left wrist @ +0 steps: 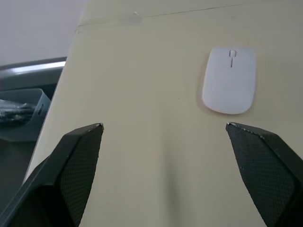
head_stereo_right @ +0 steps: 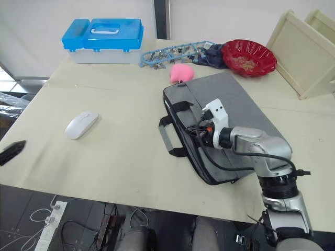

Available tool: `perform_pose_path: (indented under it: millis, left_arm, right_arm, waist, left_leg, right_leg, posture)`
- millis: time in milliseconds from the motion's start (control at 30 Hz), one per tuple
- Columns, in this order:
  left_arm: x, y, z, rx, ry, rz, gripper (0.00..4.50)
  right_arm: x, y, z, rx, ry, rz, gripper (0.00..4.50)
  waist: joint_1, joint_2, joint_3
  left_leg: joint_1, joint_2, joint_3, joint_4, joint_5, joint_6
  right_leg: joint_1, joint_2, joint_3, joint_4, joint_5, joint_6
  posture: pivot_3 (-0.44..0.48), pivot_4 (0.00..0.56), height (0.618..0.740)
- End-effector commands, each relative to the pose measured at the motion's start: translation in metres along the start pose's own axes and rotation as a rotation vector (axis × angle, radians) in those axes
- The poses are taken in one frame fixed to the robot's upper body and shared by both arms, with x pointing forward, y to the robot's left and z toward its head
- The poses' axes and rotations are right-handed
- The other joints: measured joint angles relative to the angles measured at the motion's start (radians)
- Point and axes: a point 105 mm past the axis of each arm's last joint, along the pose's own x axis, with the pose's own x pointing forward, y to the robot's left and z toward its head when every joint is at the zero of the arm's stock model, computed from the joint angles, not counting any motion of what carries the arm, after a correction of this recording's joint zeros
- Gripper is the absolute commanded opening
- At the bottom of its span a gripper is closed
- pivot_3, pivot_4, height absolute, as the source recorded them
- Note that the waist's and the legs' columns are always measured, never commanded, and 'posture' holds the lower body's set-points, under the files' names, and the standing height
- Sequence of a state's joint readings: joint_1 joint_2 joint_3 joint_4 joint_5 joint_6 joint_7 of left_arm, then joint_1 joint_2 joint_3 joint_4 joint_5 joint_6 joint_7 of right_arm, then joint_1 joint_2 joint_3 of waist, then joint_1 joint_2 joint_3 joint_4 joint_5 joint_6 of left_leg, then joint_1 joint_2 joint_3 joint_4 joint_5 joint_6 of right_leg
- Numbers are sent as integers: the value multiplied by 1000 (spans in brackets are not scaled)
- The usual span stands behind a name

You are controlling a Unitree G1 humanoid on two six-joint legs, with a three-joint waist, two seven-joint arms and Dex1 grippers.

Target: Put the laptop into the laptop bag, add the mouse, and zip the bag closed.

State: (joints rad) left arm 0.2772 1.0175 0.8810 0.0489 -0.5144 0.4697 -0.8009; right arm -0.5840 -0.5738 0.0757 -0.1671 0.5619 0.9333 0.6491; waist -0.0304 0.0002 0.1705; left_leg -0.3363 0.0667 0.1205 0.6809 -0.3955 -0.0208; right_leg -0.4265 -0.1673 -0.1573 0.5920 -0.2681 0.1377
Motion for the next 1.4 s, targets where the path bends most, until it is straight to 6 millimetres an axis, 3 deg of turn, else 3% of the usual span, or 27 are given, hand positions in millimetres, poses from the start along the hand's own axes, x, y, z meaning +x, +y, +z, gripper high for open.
perform_pose_path:
  millis: [33,100,167,300,433,567,700,767,833,1000,1133,1400]
  left_arm:
    - [-6,4,0,-37,-50,-96,4449]
    - [-4,14,2,-38,-81,-64,4449]
    - [0,18,2,-41,-98,-59,4500]
    - [5,19,2,-26,-100,-67,4500]
    - [15,21,5,-24,-123,-82,4500]
    - [18,27,6,-24,-127,-80,4500]
    - [17,39,6,-47,-135,-58,4500]
    - [15,42,6,-62,-139,-59,4500]
    - [16,41,4,-59,-119,-83,4500]
    - [20,47,-1,-26,-96,-63,4500]
    - [21,54,0,-12,-98,-41,4500]
    - [18,57,0,-5,-97,-45,4500]
  right_arm:
    - [-5,-1,6,-120,-25,-3,0]
    - [-4,-1,6,-115,-32,7,0]
    - [-4,1,6,-109,-40,25,661]
    - [-4,6,8,-99,-61,60,2438]
    - [-33,9,35,-126,-153,147,4430]
    - [-78,-24,54,-246,-144,48,4476]
    - [-144,-69,49,-464,12,-157,4476]
    - [-170,-82,48,-548,24,-220,4476]
    - [-199,-93,36,-507,34,-236,4476]
    - [-248,-117,5,-441,130,-348,4476]
    - [-272,-128,-7,-418,175,-415,4476]
    - [-287,-134,-27,-395,240,-442,4476]
  waist:
    - [2,0,0]
    - [2,-2,0]
    - [0,-3,-1]
    - [-3,-3,-1]
    - [-2,-3,0]
    - [1,-4,0]
    - [2,-4,0]
    - [-2,-4,0]
    - [-7,-4,0]
    - [-29,-3,0]
    - [-40,-3,0]
    - [-68,-2,1]
  left_leg:
    - [0,0,1,-1,0,0]
    - [0,0,1,-1,0,0]
    - [0,1,1,0,0,0]
    - [0,1,1,1,0,0]
    - [0,1,2,1,0,0]
    - [0,1,2,1,0,0]
    - [0,1,2,-1,0,0]
    - [1,1,3,-1,0,0]
    - [1,1,4,-1,0,0]
    - [2,1,5,0,0,0]
    - [3,2,5,1,0,0]
    - [3,2,5,1,0,0]
  right_leg:
    - [0,0,0,0,0,0]
    - [-1,0,0,0,0,0]
    - [-1,0,0,1,0,0]
    - [-1,0,0,2,0,0]
    - [-2,0,0,2,0,0]
    - [-1,0,0,2,0,0]
    - [-1,0,0,1,0,0]
    - [-2,0,0,1,0,0]
    - [-2,0,0,1,0,0]
    - [-1,0,1,3,0,0]
    - [-1,0,1,4,0,0]
    - [-1,0,1,4,0,0]
  posture:
    - [0,150,740]
    - [0,150,740]
    - [0,150,740]
    - [0,150,740]
    - [0,150,740]
    - [0,150,740]
    - [0,150,740]
    - [0,150,740]
    - [0,150,740]
    - [0,150,740]
    - [0,150,740]
    - [0,150,740]
